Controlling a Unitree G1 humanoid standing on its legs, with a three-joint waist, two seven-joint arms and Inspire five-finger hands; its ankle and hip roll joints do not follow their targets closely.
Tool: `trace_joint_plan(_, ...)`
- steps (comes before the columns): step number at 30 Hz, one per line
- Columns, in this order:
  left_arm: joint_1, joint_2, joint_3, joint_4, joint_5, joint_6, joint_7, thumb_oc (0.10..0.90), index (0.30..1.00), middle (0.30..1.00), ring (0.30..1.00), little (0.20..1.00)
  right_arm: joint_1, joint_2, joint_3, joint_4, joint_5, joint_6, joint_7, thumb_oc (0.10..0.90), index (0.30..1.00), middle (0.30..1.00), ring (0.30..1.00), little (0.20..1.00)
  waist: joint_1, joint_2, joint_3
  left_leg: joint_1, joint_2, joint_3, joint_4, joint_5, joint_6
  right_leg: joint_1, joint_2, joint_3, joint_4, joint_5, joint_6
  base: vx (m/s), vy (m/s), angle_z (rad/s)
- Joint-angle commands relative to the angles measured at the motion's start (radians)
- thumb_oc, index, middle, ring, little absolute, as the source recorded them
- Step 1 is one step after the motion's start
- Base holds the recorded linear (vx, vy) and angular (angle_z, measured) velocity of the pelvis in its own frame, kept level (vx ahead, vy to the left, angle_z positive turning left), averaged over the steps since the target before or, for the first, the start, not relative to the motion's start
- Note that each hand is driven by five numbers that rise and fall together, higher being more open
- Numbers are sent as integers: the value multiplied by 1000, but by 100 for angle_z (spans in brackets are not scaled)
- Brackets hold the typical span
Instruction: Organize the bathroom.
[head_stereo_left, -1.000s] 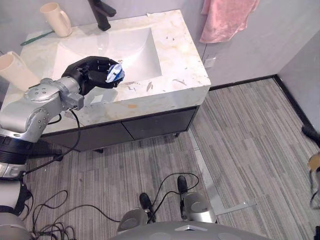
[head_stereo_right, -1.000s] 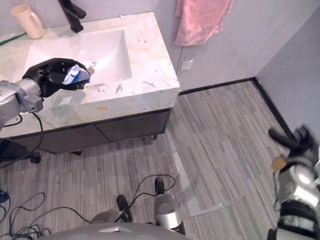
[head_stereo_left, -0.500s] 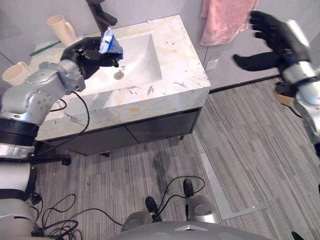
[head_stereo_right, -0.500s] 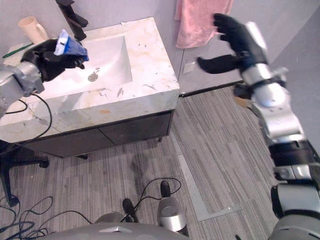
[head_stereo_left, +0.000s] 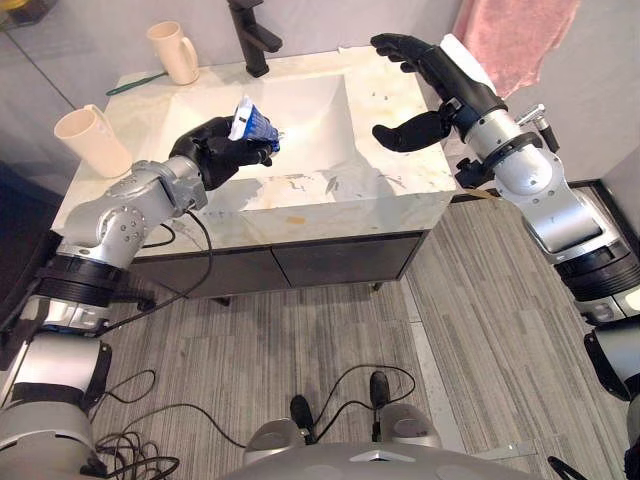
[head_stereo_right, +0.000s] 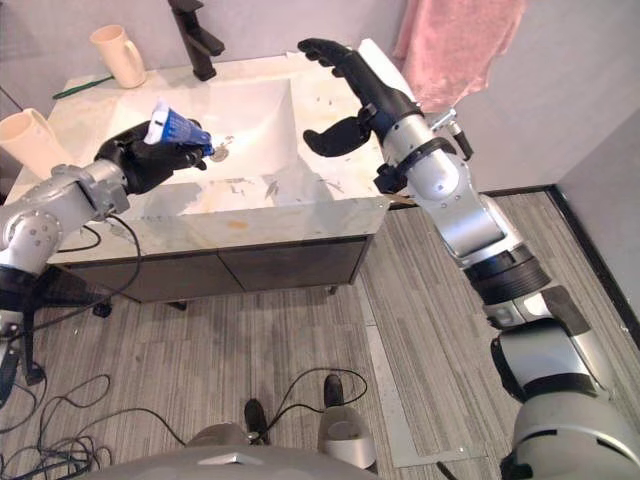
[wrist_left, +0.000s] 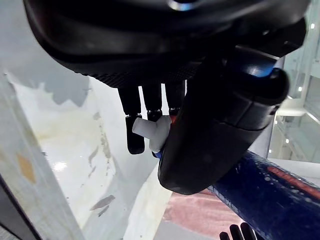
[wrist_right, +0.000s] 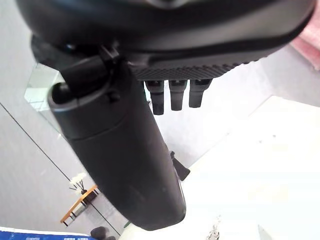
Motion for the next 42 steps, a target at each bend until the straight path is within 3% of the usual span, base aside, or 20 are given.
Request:
trace_joint_plan(1, -42, 11, 116, -56, -12, -141, -31, 400, 300, 300, 300, 300, -138, 17, 16, -36, -10, -31, -36, 800, 900, 900, 900, 900, 7, 2, -147, 7, 92, -27, 91, -73, -13, -39, -20, 59, 32, -133, 63, 29, -10, 4)
trace_joint_plan(8, -33, -13, 112, -66, 30, -162, -29, 400, 300, 300, 300, 300, -148, 91, 46, -55, 157, 87, -24, 800, 900, 900, 900, 900, 20, -2, -150, 15, 97, -37, 77, -64, -18, -34, -21, 49, 29, -132, 62, 26, -10, 6)
trace_joint_plan(9, -36, -17, 109, -63, 39, -173, -33, 400, 300, 300, 300, 300, -149, 110, 48, -57, 182, 118, -20, 800, 900, 900, 900, 900, 20, -2, -150, 15, 97, -38, 76, -62, -19, -34, -20, 48, 29, -133, 61, 34, -13, 3)
trace_joint_plan(10, -49, -27, 97, -74, 57, -186, -16, 400, 300, 300, 300, 300, -148, 168, 59, -53, 294, 201, -37, 800, 900, 900, 900, 900, 25, -6, -151, 15, 99, -41, 68, -58, -20, -32, -21, 43, 26, -132, 58, 39, -15, 3)
trace_joint_plan(17, -100, -43, 67, -74, 47, -166, 19, 400, 300, 300, 300, 300, -183, 268, 86, -31, 415, 275, -88, 800, 900, 900, 900, 900, 42, -13, -161, 16, 106, -50, 61, -45, -25, -23, -18, 28, 17, -130, 54, 40, -26, 5)
trace_joint_plan(24, -133, -75, 40, -60, 28, -125, 27, 400, 300, 300, 300, 300, -223, 339, 116, 9, 405, 221, -99, 800, 900, 900, 900, 900, 58, -19, -169, 17, 107, -66, 53, -40, -25, -10, -16, 18, 2, -126, 51, 34, -14, 5)
trace_joint_plan(27, -123, -97, 31, -45, -18, -26, 9, 400, 300, 300, 300, 300, -248, 360, 125, 17, 365, 181, -109, 800, 900, 900, 900, 900, 69, -20, -171, 20, 106, -74, 51, -42, -23, -5, -18, 10, -3, -123, 53, 41, -7, 9)
trace_joint_plan(29, -100, -116, 23, -33, -5, 2, 5, 400, 300, 300, 300, 300, -261, 369, 125, 12, 358, 167, -113, 800, 900, 900, 900, 900, 73, -21, -171, 21, 104, -78, 51, -45, -21, -3, -19, 7, -4, -122, 54, 31, 5, 9)
trace_joint_plan(42, -32, -134, 58, -63, 41, -8, 12, 400, 300, 300, 300, 300, -268, 363, 115, -42, 385, 197, -109, 800, 900, 900, 900, 900, 76, -25, -176, 27, 101, -75, 41, -52, -13, -2, -18, 11, -5, -122, 53, 3, 1, 2)
